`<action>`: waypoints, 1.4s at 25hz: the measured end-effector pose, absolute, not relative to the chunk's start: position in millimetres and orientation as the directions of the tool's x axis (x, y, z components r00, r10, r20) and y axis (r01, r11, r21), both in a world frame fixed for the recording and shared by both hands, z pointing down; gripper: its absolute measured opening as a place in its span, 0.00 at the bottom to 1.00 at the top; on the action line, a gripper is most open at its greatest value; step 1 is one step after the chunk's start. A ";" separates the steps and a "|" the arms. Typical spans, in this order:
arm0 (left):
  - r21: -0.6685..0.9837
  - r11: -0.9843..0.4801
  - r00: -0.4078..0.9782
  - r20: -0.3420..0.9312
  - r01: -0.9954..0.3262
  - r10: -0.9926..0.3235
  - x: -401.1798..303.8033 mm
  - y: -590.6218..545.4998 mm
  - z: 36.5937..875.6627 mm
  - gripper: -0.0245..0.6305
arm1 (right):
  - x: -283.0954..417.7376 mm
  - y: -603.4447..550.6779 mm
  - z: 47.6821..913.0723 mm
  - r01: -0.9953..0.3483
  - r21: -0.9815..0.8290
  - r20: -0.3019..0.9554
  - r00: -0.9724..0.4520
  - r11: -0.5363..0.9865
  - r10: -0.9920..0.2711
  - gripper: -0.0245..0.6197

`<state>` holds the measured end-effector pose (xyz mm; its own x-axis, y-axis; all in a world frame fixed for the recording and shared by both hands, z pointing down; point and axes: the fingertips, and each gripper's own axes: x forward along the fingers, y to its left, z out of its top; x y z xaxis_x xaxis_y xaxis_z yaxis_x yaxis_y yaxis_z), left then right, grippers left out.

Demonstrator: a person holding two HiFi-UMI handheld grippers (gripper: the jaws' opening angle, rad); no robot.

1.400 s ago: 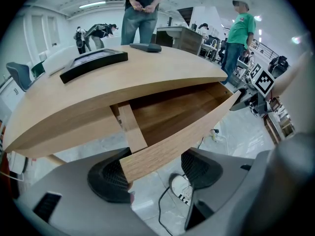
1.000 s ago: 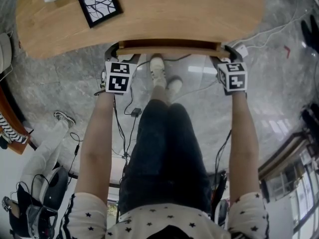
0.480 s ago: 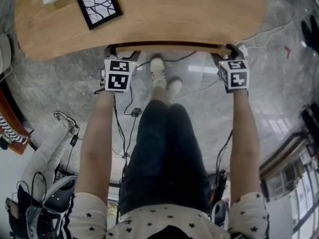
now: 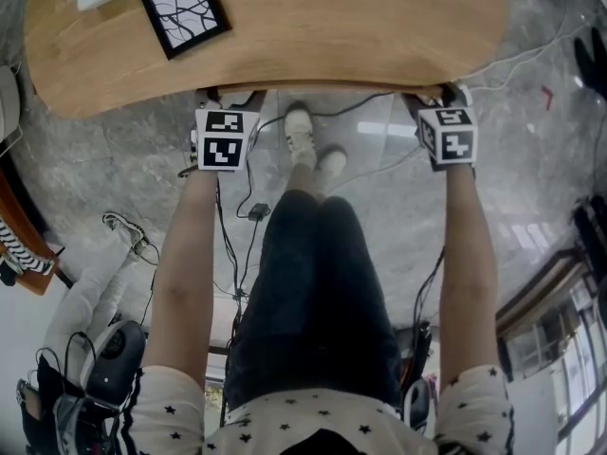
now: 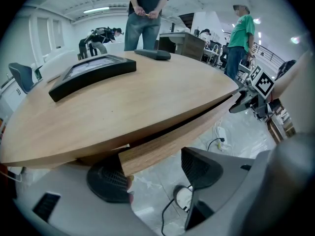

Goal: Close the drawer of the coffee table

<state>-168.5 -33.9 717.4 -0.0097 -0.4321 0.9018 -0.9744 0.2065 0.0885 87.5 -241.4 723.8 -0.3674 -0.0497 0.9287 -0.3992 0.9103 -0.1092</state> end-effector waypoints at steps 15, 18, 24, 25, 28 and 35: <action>0.075 0.267 -0.055 0.891 -0.961 -0.450 -174.2 -39.6 720.6 0.52 | 81.3 -249.5 724.7 -0.407 -0.105 0.927 -0.371 0.908 -0.059 0.48; 0.070 0.284 -0.071 0.886 -0.956 -0.458 -175.5 -41.3 720.0 0.52 | 79.9 -252.2 724.5 -0.411 -0.101 0.924 -0.376 0.906 -0.068 0.48; 0.073 0.320 -0.092 0.877 -0.945 -0.472 -177.5 -43.2 721.1 0.53 | 76.6 -257.1 723.7 -0.414 -0.086 0.918 -0.387 0.906 -0.089 0.48; 0.076 0.327 -0.095 0.874 -0.942 -0.477 -177.8 -44.1 721.4 0.53 | 76.3 -258.2 724.1 -0.414 -0.082 0.916 -0.389 0.906 -0.095 0.48; 0.083 0.353 -0.111 0.861 -0.932 -0.496 -181.1 -48.6 720.5 0.53 | 72.7 -261.9 723.6 -0.419 -0.070 0.910 -0.398 0.905 -0.114 0.49; 0.092 0.461 -0.173 0.848 -0.882 -0.501 -188.8 -54.9 718.6 0.53 | 63.8 -273.0 720.8 -0.434 -0.042 0.896 -0.414 0.900 -0.158 0.49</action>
<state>-188.8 -54.9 718.6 -0.1732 -0.5006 0.8482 -0.8824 0.4613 0.0921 63.8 -273.0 720.8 -0.4143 -0.1579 0.8963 -0.4343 0.8998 -0.0423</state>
